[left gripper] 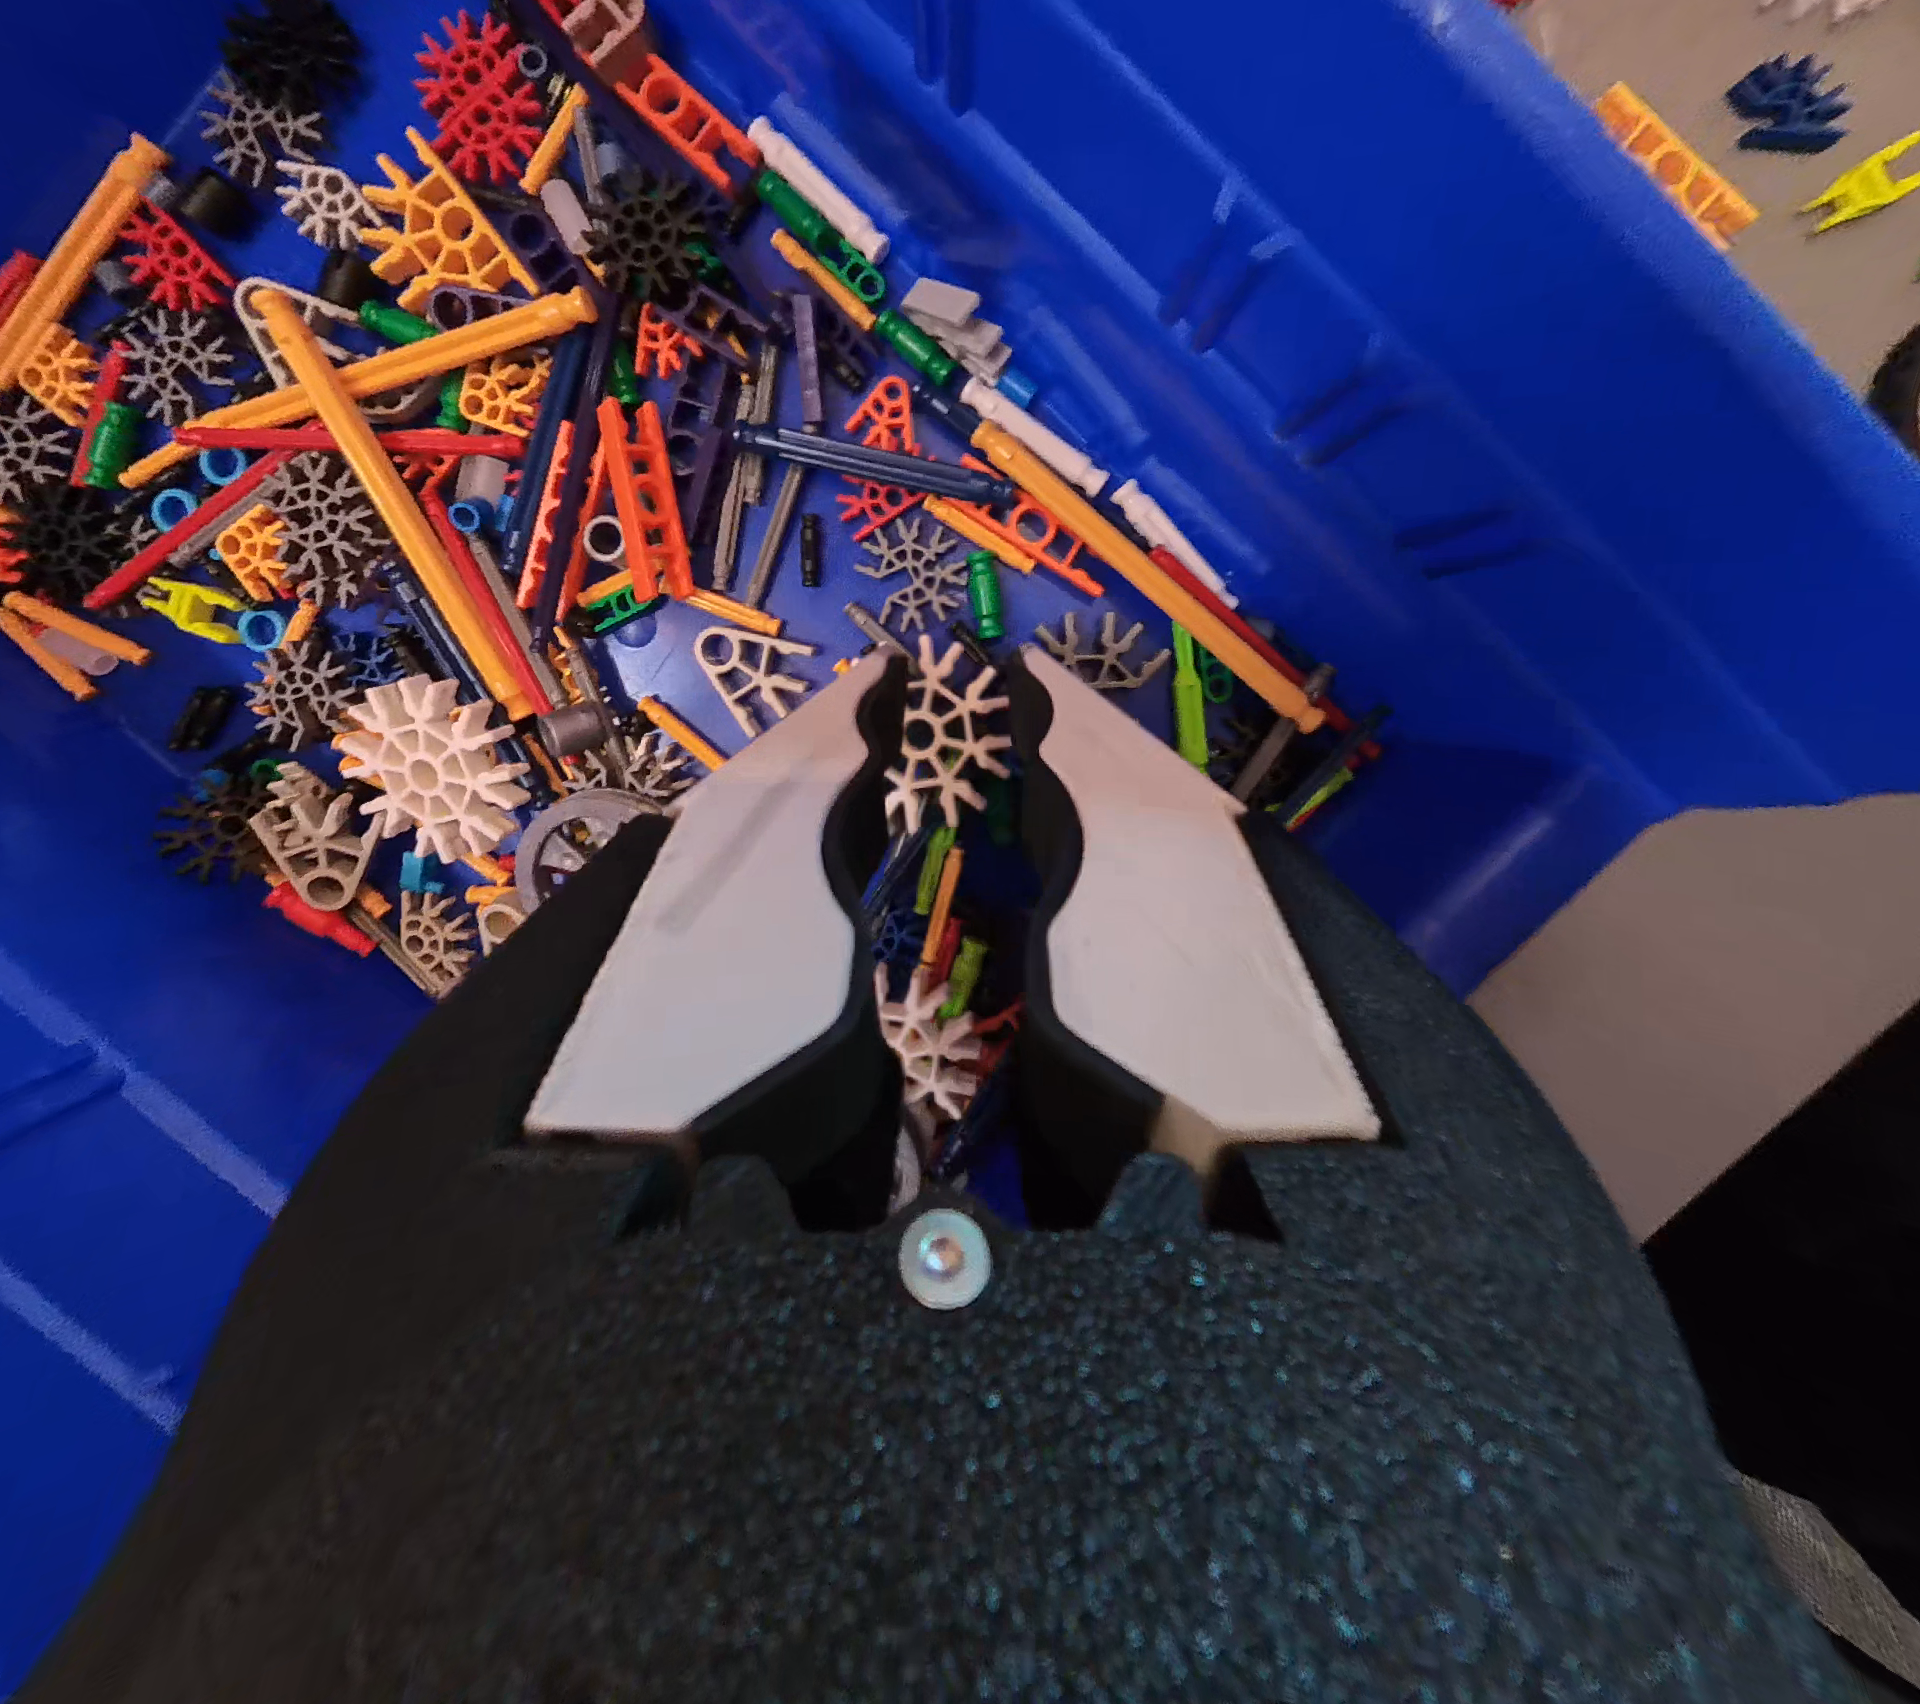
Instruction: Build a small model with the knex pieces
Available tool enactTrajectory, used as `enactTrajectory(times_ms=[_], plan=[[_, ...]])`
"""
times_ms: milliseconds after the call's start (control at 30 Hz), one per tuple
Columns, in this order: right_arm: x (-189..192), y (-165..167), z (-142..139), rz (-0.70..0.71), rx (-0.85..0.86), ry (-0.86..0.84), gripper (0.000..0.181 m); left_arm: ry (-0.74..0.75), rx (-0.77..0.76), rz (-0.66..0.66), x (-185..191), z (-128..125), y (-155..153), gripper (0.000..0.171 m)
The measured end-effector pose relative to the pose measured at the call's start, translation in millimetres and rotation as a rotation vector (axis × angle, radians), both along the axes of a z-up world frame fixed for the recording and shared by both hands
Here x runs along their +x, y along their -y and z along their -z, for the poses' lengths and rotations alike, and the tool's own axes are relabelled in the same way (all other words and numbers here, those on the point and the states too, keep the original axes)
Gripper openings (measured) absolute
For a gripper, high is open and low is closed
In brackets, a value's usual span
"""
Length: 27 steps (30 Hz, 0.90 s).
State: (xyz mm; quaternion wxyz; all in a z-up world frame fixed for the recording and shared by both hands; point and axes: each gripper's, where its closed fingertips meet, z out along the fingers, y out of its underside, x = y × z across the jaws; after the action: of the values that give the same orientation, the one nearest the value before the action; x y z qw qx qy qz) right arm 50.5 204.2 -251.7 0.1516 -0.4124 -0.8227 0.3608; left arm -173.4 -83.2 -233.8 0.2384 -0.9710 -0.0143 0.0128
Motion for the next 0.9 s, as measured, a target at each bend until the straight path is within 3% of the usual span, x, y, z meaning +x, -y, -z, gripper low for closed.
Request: enactTrajectory(times_ms=[200,333,667,900], plan=[[-0.3,-0.1,-0.3,0.002,-0.005,0.002,0.076,-0.081,0.041,-0.079,-25.3,-12.9,-2.4,0.024],[-0.3,-0.2,-0.5,0.002,-0.006,0.002,0.076,-0.147,-0.004,-0.106,-35.3,-3.9,-1.3,0.040],[-0.3,-0.3,-0.6,0.003,-0.009,0.003,0.076,-0.161,0.011,-0.159,-46.2,-6.1,-2.4,0.025],[-0.3,-0.4,-0.6,0.002,-0.006,0.002,0.076,-0.147,-0.022,-0.141,-43.7,5.9,-6.3,0.018]])
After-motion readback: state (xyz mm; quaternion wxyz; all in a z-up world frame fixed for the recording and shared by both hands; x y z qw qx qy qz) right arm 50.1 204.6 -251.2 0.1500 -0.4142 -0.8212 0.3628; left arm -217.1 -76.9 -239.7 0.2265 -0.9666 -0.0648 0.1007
